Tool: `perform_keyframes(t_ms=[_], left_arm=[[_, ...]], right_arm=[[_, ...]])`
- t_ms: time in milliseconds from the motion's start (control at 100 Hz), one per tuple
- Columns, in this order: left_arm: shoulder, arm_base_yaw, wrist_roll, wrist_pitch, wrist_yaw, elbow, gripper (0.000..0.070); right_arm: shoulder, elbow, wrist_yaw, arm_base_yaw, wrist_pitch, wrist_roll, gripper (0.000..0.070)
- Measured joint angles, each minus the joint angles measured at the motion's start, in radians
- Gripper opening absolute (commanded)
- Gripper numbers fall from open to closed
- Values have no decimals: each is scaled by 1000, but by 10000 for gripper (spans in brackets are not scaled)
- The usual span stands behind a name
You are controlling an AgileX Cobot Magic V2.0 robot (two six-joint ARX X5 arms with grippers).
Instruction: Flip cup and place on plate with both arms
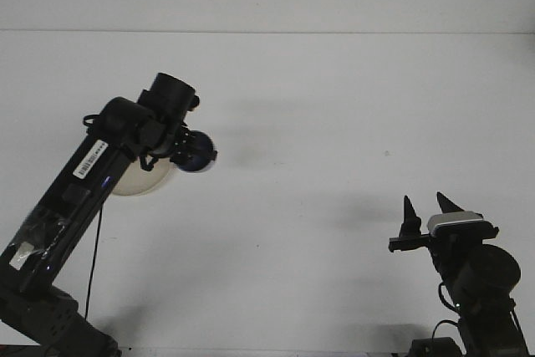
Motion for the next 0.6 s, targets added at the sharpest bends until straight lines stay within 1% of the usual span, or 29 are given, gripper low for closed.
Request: perform_keyframes(t_ms=[160,360,470,600], left_arm=[[3,156,5,-5,-3,-1,4],[6,311,11,-2,-3,-1,5],[16,366,11,22,-4,-10,4],[32,386,11,35,-2,-46,4]], right_arm=[[0,0,0,0,0,0,415],[0,0,0,0,0,0,415],[0,0,0,0,0,0,415],[-4,0,0,0,0,0,415]])
